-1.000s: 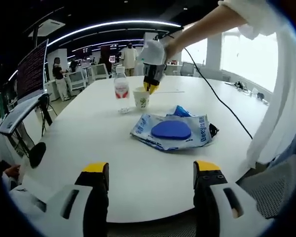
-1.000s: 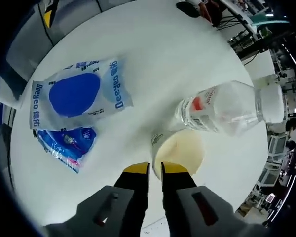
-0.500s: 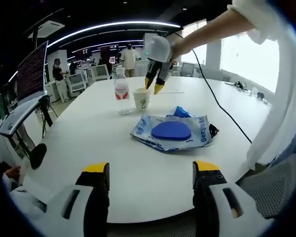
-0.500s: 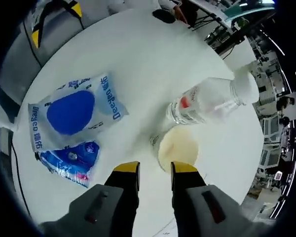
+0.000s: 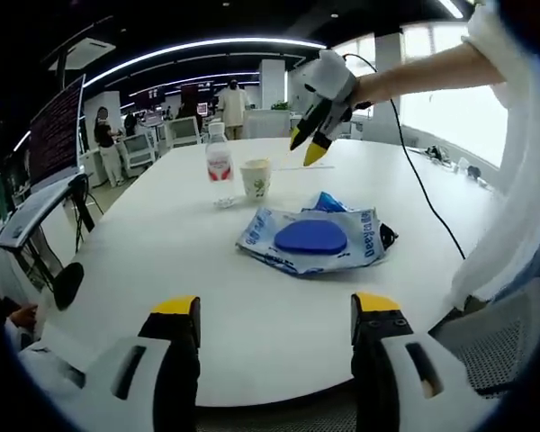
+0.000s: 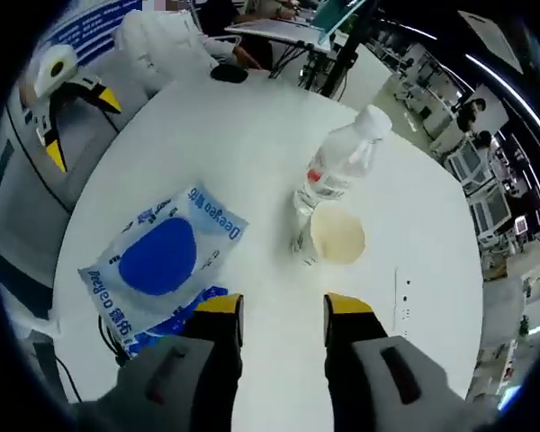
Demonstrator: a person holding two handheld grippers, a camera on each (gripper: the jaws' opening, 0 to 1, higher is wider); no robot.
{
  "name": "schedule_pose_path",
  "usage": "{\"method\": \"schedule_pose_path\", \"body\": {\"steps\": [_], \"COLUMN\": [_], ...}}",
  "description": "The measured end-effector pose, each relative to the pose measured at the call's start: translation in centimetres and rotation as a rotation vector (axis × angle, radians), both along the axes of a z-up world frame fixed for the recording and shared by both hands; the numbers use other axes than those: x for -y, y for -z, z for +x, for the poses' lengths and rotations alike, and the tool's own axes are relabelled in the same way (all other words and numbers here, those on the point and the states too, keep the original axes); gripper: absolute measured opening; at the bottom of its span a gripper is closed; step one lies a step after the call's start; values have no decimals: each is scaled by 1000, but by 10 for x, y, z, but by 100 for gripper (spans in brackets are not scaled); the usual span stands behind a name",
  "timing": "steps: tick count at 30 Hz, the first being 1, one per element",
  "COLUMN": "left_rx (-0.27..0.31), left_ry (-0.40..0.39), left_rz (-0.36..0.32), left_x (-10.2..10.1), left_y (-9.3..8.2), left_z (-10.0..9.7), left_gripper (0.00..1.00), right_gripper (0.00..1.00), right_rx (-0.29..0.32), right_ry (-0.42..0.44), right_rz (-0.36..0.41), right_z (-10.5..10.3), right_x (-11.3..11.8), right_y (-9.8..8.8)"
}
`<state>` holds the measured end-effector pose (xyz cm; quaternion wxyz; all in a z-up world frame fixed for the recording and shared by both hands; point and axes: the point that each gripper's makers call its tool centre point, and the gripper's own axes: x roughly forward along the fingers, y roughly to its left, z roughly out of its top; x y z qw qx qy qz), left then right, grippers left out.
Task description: Arrange the tabletop items into an orderly group along one side of the table until the central work area is clear of visible clutter.
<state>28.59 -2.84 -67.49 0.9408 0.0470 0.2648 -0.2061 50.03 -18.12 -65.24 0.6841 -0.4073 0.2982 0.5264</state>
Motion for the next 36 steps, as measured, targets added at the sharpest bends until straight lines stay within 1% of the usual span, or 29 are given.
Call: {"method": "schedule_pose_path", "body": {"steps": [2,7,9,12,15,16,17,19,20,21,22,24,26,27,28,29,30,31,33,36], "left_rx": [0,0,0,4,9,11,11,13,13,12,13,17,14,14,17,17,19,21,21,22], "left_ry": [3,9,10,12,14,15,16,20,23,26,29,32,32,33,37,38,43,46,50,52], "left_rz": [0,-2,-4,-6,-10,-12,-13,-16,-17,-18,-19,-20,-25,-26,-31,-32,-34,-34,-34,-37], "left_x": [0,1,1,1,2,2,2,3,4,4,5,6,6,6,7,8,9,9,10,10], "left_y": [0,0,0,-1,-3,-3,-3,-4,-4,-4,-4,-5,-5,-5,-6,-6,-6,-7,-7,-7], "left_z": [0,-1,-1,0,0,0,0,0,0,0,0,0,0,0,-1,-1,-1,-1,-2,-1], "left_gripper": [69,69,69,69,69,69,69,69,69,69,69,69,69,69,69,69,69,69,69,69], "right_gripper": [35,36,37,38,39,40,40,40,40,40,40,41,42,43,43,43,43,43,43,42], "right_rx": [-11,-16,-41,-102,-126,-129,-143,-171,-189,-197,-215,-252,-280,-283,-290,-292,-299,-304,-330,-351], "right_ry": [47,131,188,307,390,398,438,486,544,585,632,709,756,761,765,765,771,779,820,864], "right_rz": [36,113,163,270,361,367,401,441,484,519,575,645,688,693,695,694,697,700,733,769], "right_z": [-8,-25,-34,-50,-64,-65,-71,-79,-83,-85,-89,-100,-111,-113,-126,-128,-136,-139,-145,-153], "right_x": [4,12,15,19,25,26,28,32,37,39,42,46,47,47,45,44,42,42,42,41], "right_y": [-4,-12,-16,-22,-28,-28,-30,-31,-33,-35,-38,-40,-40,-40,-40,-39,-38,-37,-35,-33]}}
